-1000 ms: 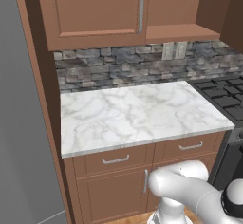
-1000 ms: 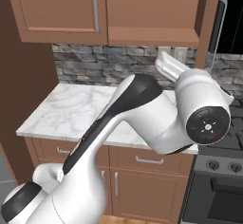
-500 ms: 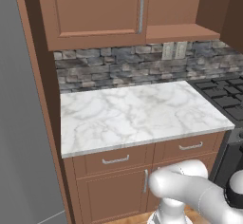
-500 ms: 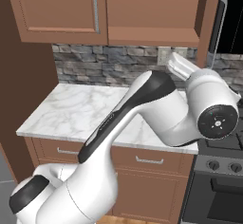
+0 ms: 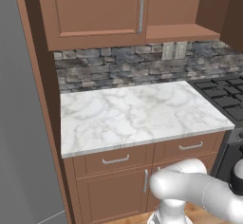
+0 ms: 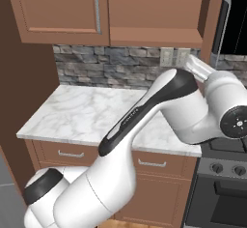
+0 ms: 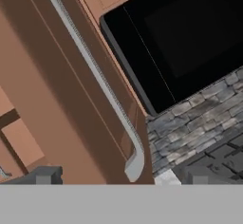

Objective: Close all open cabinet doors.

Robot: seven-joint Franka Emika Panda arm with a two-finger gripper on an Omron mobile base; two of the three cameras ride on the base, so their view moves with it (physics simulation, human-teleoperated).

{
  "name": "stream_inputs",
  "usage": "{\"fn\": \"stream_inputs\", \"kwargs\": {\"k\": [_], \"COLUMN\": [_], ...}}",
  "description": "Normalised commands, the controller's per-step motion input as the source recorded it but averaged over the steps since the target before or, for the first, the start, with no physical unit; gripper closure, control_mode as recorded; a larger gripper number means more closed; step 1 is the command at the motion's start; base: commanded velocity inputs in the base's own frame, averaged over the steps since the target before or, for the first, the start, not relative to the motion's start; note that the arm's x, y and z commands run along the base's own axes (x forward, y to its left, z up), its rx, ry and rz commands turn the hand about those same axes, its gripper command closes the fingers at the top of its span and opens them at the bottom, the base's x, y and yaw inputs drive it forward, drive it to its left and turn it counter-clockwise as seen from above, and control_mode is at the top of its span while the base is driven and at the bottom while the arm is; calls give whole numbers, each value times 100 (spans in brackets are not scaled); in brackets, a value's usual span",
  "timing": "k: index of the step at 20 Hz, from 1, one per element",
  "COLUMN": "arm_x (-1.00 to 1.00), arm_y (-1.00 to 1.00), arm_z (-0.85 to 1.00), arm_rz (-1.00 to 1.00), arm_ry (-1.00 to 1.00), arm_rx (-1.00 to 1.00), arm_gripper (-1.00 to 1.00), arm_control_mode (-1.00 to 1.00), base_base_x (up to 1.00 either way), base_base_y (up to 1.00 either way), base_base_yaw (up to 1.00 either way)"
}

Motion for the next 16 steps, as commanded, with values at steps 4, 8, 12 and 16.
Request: {"fn": "stream_inputs", "kwargs": {"k": [4,8,12,16], "arm_x": [14,1,0,0], "arm_y": [-16,-2,0,0], "arm_z": [-1,0,0,0], "arm_rz": [2,6,12,14], "arm_ry": [0,0,0,0], "arm_rx": [0,0,0,0], "arm_gripper": [-100,-100,-100,-100], "arm_control_mode": [-100,-100,-100,-100], "base_base_x": [0,0,0,0], "base_base_y": [0,0,0,0], "base_base_yaw": [0,0,0,0]}}
